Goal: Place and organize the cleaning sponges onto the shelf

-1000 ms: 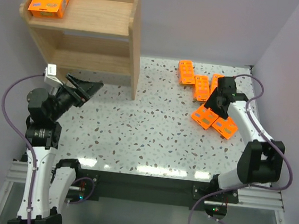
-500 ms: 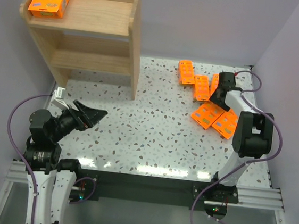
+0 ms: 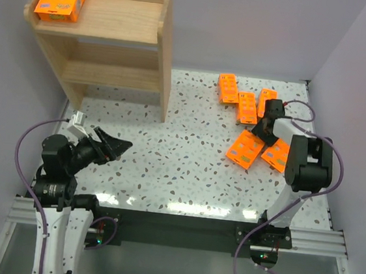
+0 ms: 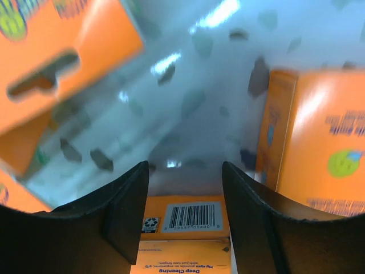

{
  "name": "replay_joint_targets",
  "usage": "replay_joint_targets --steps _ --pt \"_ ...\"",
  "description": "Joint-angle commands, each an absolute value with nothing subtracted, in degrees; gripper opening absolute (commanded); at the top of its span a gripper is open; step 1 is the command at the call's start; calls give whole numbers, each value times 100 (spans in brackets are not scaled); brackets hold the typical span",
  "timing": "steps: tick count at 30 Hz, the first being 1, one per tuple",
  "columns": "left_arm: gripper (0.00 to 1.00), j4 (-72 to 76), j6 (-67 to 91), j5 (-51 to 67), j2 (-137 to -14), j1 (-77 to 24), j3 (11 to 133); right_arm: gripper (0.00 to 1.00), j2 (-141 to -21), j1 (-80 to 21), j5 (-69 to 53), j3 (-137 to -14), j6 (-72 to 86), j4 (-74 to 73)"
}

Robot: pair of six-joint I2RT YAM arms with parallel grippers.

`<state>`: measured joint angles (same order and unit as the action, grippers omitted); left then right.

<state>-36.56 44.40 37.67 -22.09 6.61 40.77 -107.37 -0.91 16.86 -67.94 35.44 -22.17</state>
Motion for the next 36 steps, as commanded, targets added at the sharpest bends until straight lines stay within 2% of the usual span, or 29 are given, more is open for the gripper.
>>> replay_joint_targets --steps 1,10,14,18,23,28,36 --pt "81 -3946 4000 3657 -2294 633 3877 57 -9935 -289 1048 -6241 4271 -2346" --pt "71 -3911 4025 3849 -2162 615 2875 57 -8834 -1273 98 -5274 5431 -3076" --pt "71 -3955 3824 3823 -2293 563 2935 58 -8535 -1905 -395 -4844 5835 -3050" --pt "72 -3938 3499 3902 -3030 528 3313 61 -8201 -2223 -930 -4334 6143 -2664" --pt "73 -3420 3542 3893 -3654 273 3937 67 -7270 -2233 -467 -4333 5784 -3128" --pt "74 -2963 3656 3955 -4078 53 4096 78 -6452 -2224 368 -4289 5397 -3848" --pt "74 -2163 4104 3061 -4509 -1326 3780 74 -5793 -2311 -316 -3920 4430 -3999"
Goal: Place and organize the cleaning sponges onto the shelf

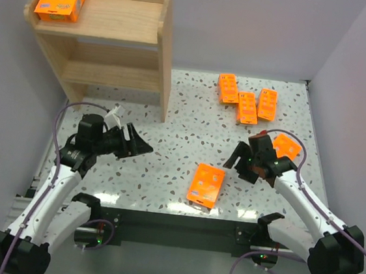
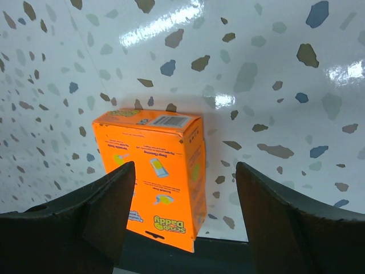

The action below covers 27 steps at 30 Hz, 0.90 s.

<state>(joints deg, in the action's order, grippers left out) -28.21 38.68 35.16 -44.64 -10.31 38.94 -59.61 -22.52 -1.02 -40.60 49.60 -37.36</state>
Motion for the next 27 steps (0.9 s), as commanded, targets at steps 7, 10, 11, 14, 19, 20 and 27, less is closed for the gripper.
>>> replay_joint_targets --steps 7,10,11,14,19,20,27 --pt "74 -1399 4771 2268 -4526 -2195 3270 73 -5616 -2995 -1045 -3262 4701 -3114" --pt "75 -1196 4965 1768 -4667 -2713 3138 73 -5739 -3286 -1055 -2998 5106 -2611" --pt "75 -1143 5027 1645 -4702 -2803 3129 72 -5783 -3461 -1029 -2936 5263 -2489" --pt "76 -933 5369 1179 -4623 -3067 2884 69 -6064 -3603 -1125 -2769 5658 -1769" --pt "76 -792 5660 923 -4465 -3243 2567 58 -6774 -3840 -1125 -2970 6213 -687" --pt "76 -765 5686 932 -4482 -3252 2445 52 -6898 -3867 -1134 -3023 6431 -564" --pt "76 -88 6081 871 -4869 -3533 2171 47 -8120 -4210 -1169 -3586 7557 473"
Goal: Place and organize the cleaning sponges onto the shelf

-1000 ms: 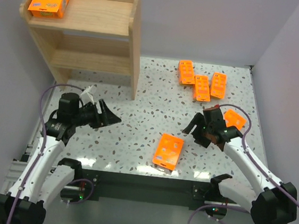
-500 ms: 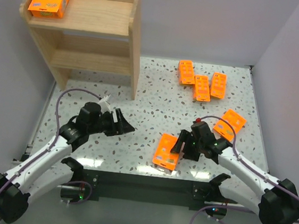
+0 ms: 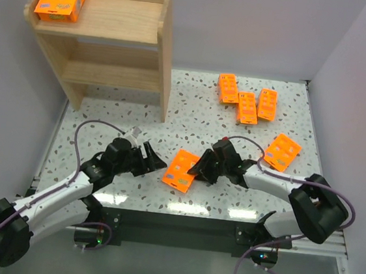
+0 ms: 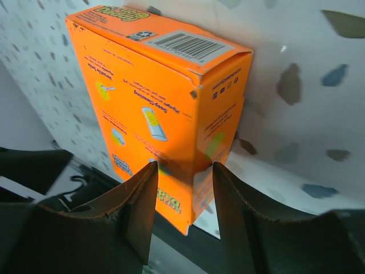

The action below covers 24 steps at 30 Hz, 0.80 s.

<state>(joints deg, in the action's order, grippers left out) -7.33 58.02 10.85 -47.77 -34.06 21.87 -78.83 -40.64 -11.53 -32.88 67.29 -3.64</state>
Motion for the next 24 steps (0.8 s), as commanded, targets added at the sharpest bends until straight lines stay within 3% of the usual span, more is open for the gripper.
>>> replay_joint_targets --steps 1,4,13,18,24 --pt "76 -123 6178 766 -4913 -3646 2214 47 -8208 -4297 -1134 -3569 7767 596" --pt "77 -481 6398 335 -4878 -3797 2329 44 -8498 -4481 -888 -3638 8663 984" --pt "78 -2169 7091 -861 -3922 -3876 2250 43 -9666 -4807 -799 -4499 9193 1379" --pt "79 -1908 7172 -1046 -3402 -3858 1706 44 -10072 -4808 -1221 -4851 8860 1732" --pt "83 -1205 7206 -1169 -3585 -3780 1065 52 -9318 -4790 -1345 -4712 8096 679"
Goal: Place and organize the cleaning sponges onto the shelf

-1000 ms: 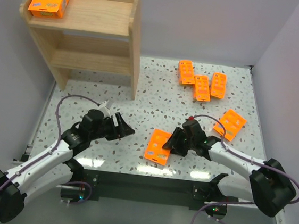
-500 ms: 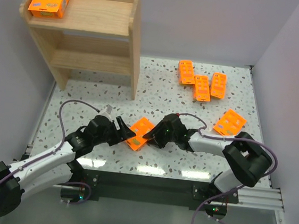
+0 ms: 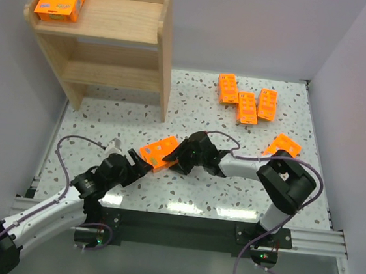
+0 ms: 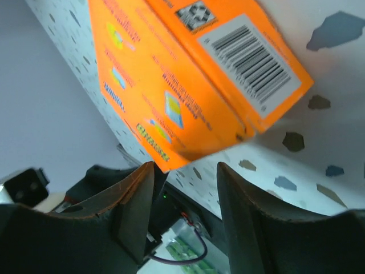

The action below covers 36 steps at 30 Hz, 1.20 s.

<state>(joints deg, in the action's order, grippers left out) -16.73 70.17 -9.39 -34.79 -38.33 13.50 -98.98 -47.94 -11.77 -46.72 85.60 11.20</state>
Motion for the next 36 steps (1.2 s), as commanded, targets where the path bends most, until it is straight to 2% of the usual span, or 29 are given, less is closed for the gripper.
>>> replay_joint_targets --steps 1,7,11,14,16,19,22,26,33,36 --pt "83 -873 7242 -1091 -3656 -3736 846 54 -9177 -4781 -1336 -4572 7877 572" --pt "81 533 7155 -932 -3271 -3402 335 57 -7807 -4773 -1275 -3947 7235 -262" --pt "79 1370 6961 -38 -3366 -2849 27 57 -7050 -4781 -1143 -3701 6988 -877" --pt "76 2203 6908 542 -3734 -2296 -386 57 -6610 -4781 -1055 -3604 6856 -1194" --pt "71 3070 6952 825 -4173 -2084 -623 56 -6365 -4781 -1011 -3542 6803 -1265" --pt "64 3506 6707 1282 -4955 -1907 -336 56 -6171 -4772 -949 -3481 6768 -1511" --pt "61 3577 6522 1599 -5545 -1890 -71 56 -5994 -4764 -905 -3419 6768 -1643" --pt "59 3130 6407 1670 -5415 -1855 -44 56 -5749 -4746 -826 -3410 6741 -1889" --pt "65 910 6425 1337 -3168 -1863 272 57 -5423 -4720 -659 -3244 6724 -2066" --pt "66 223 6451 1178 -2805 -1854 316 58 -5440 -4702 -642 -3217 6732 -2048"
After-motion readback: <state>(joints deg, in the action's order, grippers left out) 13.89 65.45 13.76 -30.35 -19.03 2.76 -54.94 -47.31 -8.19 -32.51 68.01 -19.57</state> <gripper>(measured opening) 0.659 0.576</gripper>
